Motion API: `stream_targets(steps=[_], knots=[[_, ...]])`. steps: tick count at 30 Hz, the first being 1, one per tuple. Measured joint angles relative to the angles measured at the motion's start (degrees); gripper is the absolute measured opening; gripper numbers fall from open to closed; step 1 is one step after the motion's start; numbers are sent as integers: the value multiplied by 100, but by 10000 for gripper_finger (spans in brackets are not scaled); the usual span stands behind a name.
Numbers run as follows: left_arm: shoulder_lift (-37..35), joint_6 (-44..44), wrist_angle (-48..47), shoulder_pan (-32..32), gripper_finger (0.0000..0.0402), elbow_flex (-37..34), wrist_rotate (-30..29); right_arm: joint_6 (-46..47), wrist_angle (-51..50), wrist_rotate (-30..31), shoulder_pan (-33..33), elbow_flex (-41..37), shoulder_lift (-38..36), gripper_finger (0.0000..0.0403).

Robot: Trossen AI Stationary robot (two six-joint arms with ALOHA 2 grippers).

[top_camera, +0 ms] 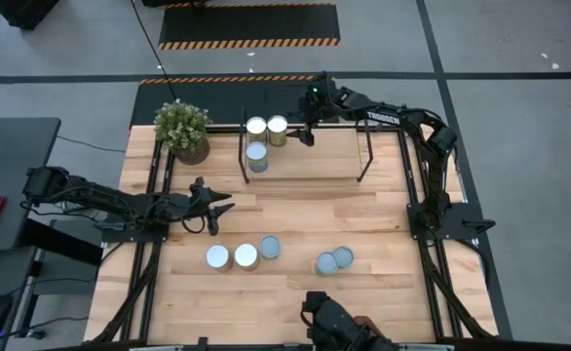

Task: Pick and place cans onto a shelf
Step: Put the top green can on the shelf

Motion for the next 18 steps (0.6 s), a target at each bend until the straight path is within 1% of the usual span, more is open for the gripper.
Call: stream_targets(steps=[7,10,11,14,18], knots=[[-2,80,-2,0,142,0,-2,59,-183,28,4,-18,0,373],[1,110,-2,-1,142,0,-2,57,70,327,21,-115,2,373],[-1,105,0,-1,142,0,-2,60,133,306,4,-142,2,373],[0,91,2,-1,142,0,-2,181,250,-175,-127,-232,2,373],[-2,95,13,2,142,0,-4,259,264,-295,-217,-317,2,373]])
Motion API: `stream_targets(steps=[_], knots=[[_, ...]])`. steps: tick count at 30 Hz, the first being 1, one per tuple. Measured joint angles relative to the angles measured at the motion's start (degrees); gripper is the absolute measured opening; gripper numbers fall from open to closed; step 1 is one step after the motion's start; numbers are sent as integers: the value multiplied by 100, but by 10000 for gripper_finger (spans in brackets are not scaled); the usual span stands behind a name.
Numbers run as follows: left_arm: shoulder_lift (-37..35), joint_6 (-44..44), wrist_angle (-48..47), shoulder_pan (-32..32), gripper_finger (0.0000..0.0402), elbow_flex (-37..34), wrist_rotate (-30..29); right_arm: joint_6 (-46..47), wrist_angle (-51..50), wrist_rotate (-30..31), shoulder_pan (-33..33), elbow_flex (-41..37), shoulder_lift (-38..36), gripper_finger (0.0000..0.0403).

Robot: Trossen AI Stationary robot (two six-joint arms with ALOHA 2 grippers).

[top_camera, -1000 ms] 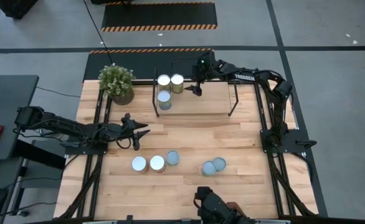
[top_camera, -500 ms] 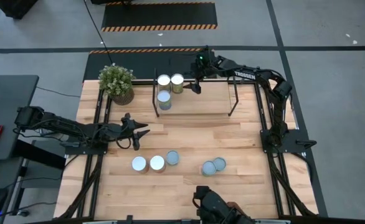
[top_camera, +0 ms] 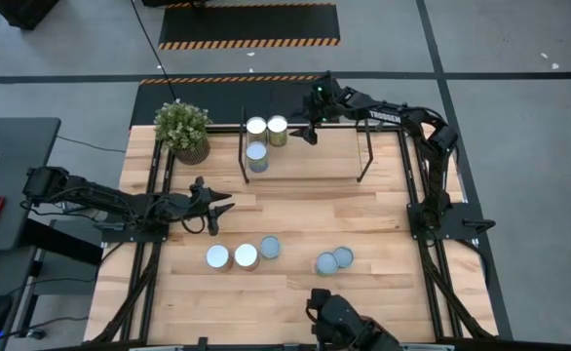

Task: Pick and place cans onto a shelf
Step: Put the top green can on the shelf

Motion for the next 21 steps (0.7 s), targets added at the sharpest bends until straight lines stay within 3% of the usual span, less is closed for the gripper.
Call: stream_targets(steps=[12,21], knots=[[1,57,96,-2,142,0,-1,215,953,264,272,-408,7,373],[0,57,96,-2,142,0,0,198,819,173,361,-406,7,373]])
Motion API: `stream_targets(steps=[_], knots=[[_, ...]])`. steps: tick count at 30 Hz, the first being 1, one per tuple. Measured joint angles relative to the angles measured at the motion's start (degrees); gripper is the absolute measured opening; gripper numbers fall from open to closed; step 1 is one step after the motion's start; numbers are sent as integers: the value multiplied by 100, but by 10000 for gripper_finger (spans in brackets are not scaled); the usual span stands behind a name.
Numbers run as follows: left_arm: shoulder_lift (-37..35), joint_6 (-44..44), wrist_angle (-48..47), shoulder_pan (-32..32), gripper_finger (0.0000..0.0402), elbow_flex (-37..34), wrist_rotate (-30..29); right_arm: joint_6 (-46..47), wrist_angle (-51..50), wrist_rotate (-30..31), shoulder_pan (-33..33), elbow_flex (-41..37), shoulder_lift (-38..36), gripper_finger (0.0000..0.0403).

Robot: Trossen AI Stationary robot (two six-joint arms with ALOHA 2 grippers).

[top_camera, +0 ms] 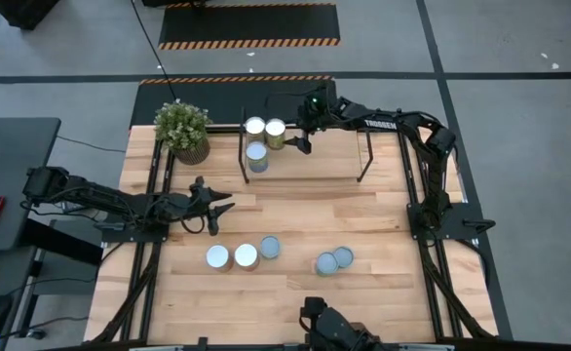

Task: Pick and place cans onto a shelf
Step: Put the top green can on the shelf, then put the left orange can on the shelf

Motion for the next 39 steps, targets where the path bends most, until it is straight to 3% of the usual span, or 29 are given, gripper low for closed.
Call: stream_targets(steps=[9,13,16,18,22,29,34,39], knots=[[0,-2,-15,2,142,0,0,-7,-1009,727,115,4,-296,373],[-21,595,280,-1,142,-5,-24,9,-1719,913,538,4,-591,373],[-50,1051,1074,-22,142,82,-11,94,-1819,1064,992,4,-731,373],[-48,1277,1044,-93,142,255,129,176,-1824,1193,1354,4,-761,373],[-44,1233,-536,-349,142,918,257,266,-1828,1808,2112,2,-763,373],[-33,-115,-4029,-949,142,2492,310,537,-1314,2325,3208,2,-763,373],[-33,-804,-4909,-1633,152,2959,408,881,-1320,2827,3742,2,-765,373],[-33,-1685,-5338,-2395,200,3289,779,1324,-1571,3384,4187,2,-765,373]])
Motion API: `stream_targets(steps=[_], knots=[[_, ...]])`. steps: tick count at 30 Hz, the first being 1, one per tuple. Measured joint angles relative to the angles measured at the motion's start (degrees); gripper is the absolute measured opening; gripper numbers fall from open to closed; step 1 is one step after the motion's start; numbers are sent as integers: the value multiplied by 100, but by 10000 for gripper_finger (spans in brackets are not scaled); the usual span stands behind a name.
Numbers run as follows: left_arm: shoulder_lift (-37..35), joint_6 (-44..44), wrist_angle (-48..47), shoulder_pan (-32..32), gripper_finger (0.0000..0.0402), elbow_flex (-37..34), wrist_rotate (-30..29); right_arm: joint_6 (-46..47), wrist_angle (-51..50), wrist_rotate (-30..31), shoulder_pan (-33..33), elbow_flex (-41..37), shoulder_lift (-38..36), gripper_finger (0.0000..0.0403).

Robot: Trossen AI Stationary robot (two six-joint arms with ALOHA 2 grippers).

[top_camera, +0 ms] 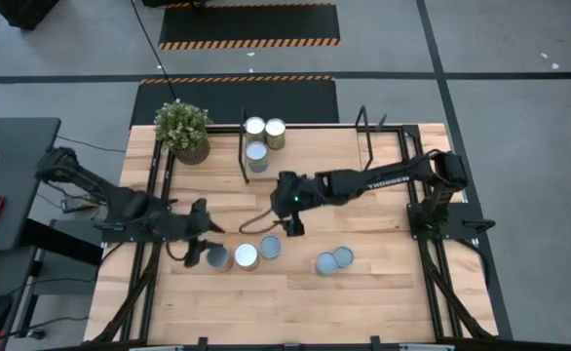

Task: Pick and place cans onto a shelf
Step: Put the left orange can on the shelf

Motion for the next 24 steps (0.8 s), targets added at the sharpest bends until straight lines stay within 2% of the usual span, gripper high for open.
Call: stream_targets(steps=[3,6,14,19,24], knots=[[0,-739,-555,-462,231,273,43,217,-106,293,243,0,0,373],[0,-1523,-1026,-990,245,506,34,443,-123,655,487,0,-2,373],[574,-3592,-2059,-2170,212,580,53,955,-127,1410,1050,0,-2,373],[1259,-4361,-2231,-2437,199,580,-33,1230,-138,1588,1217,0,-2,373],[1950,-4677,-2487,-2362,240,580,-4,1456,-139,1680,1310,0,-2,373]])
